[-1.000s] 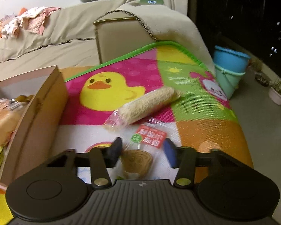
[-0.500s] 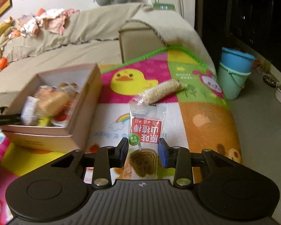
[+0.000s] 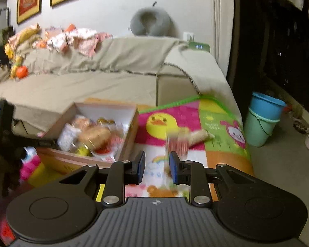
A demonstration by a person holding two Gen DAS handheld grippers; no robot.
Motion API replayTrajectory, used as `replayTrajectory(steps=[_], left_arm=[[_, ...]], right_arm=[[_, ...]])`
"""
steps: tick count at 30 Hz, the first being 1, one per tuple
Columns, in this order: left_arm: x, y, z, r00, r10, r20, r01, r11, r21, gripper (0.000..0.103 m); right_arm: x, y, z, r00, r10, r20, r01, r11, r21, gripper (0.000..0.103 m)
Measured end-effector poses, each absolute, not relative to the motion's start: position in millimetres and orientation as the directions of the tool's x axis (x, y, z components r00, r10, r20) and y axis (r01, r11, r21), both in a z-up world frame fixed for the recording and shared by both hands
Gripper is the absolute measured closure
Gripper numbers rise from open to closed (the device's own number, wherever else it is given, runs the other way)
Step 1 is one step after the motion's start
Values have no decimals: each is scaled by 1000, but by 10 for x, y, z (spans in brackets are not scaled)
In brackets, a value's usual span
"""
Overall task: Organize objects
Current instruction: 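Carry the red-labeled cookie packet into the pink box and release it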
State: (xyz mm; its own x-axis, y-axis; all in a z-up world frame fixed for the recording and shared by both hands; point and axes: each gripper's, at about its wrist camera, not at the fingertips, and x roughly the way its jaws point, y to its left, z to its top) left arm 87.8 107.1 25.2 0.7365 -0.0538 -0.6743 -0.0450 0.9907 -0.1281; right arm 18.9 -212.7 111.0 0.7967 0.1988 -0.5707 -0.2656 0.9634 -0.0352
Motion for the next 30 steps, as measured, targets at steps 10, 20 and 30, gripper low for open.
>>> replayTrajectory(steps=[10, 20, 30], left_arm=[[877, 1074, 240, 733, -49, -678, -47, 991, -122, 86], [892, 1068, 243, 730, -50, -682, -45, 992, -121, 86], [917, 1057, 228, 726, -44, -686, -50, 992, -117, 86]], right_arm=[[577, -2163, 500, 745, 153, -649, -250, 967, -59, 48], [1446, -2035, 65, 670, 180, -720, -271, 962, -12, 46], [950, -2130, 209, 631, 220, -744, -291, 956, 36, 67]])
